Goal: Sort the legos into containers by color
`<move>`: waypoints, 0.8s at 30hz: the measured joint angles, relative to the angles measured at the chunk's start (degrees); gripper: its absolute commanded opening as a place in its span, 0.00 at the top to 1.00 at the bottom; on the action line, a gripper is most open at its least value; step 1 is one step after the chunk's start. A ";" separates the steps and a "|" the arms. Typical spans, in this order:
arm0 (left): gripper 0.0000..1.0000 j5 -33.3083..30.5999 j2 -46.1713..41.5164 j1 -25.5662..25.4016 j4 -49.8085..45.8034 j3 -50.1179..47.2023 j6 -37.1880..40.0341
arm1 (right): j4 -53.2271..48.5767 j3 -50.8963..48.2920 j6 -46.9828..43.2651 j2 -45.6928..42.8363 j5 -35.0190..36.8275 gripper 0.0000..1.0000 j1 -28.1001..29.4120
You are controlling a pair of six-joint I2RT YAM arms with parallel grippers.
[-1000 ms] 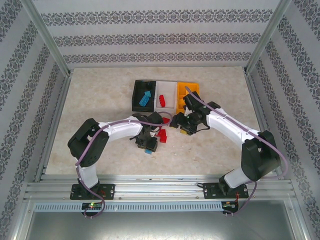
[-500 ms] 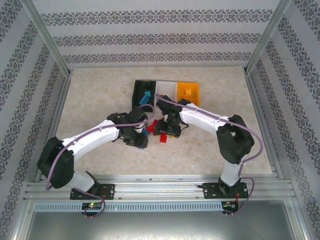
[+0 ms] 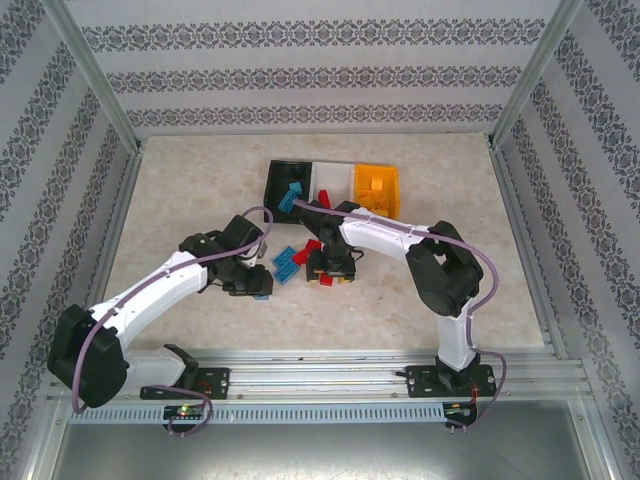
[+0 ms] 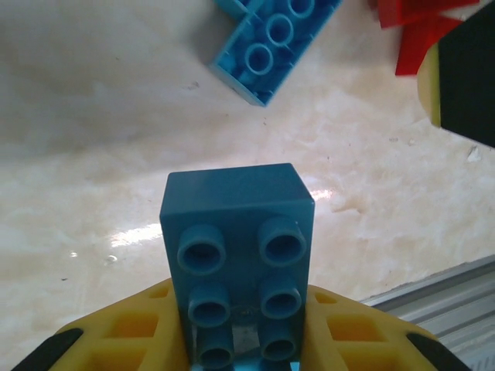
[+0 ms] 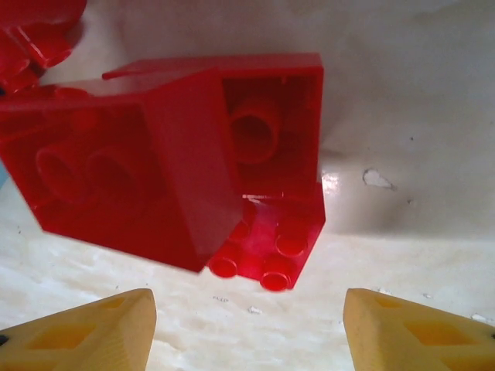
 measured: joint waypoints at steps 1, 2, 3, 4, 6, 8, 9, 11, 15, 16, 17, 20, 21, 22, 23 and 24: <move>0.69 0.15 -0.07 0.68 -0.31 0.11 0.13 | -0.07 0.24 0.04 0.42 0.02 0.38 0.00; 0.68 0.31 -0.07 1.55 -0.83 0.39 0.52 | 0.02 0.42 0.15 0.87 0.07 0.40 0.00; 0.68 0.44 -0.04 2.34 -1.22 0.74 0.83 | 0.02 0.55 0.22 1.31 0.20 0.41 0.00; 0.68 0.46 -0.07 3.04 -1.75 1.25 1.20 | 0.02 0.55 0.31 1.60 0.37 0.42 0.00; 0.68 0.44 -0.04 4.50 -2.62 2.71 2.25 | 0.00 0.55 0.39 2.21 0.87 0.45 0.00; 0.68 0.44 0.07 5.95 -3.34 4.57 3.17 | -0.02 0.55 0.52 2.49 1.36 0.49 0.00; 0.68 0.48 0.31 6.73 -3.56 5.68 3.67 | -0.02 0.55 0.66 2.51 1.60 0.52 0.00; 0.68 0.70 1.14 8.17 -4.02 7.91 4.52 | 0.15 0.37 1.03 2.51 1.92 0.59 -0.02; 0.68 1.27 4.90 10.51 -4.26 13.20 5.97 | 1.22 -1.51 1.49 2.19 2.32 0.65 -0.44; 0.68 1.40 5.84 10.84 -4.26 14.29 6.23 | 1.53 -1.99 1.51 1.73 2.38 0.66 -0.52; 0.68 1.70 7.10 11.06 -4.26 15.74 6.45 | 1.88 -2.73 1.51 1.25 2.38 0.66 -0.72; 0.69 2.49 11.67 11.26 -4.11 20.28 7.02 | 2.21 -4.76 1.51 -0.17 2.56 0.67 -1.36; 0.69 2.82 13.51 11.28 -3.98 21.94 7.04 | 2.38 -5.55 1.51 -0.76 2.60 0.67 -1.57; 0.69 3.17 15.17 11.30 -3.76 23.45 7.04 | 2.62 -6.40 1.51 -1.38 2.67 0.67 -1.70; 0.69 3.56 17.00 11.34 -3.30 25.00 7.04 | 2.86 -7.54 1.51 -2.21 2.82 0.67 -1.92; 0.69 3.93 18.86 11.43 -2.84 26.60 7.04 | 2.80 -8.68 1.51 -3.04 3.02 0.67 -1.95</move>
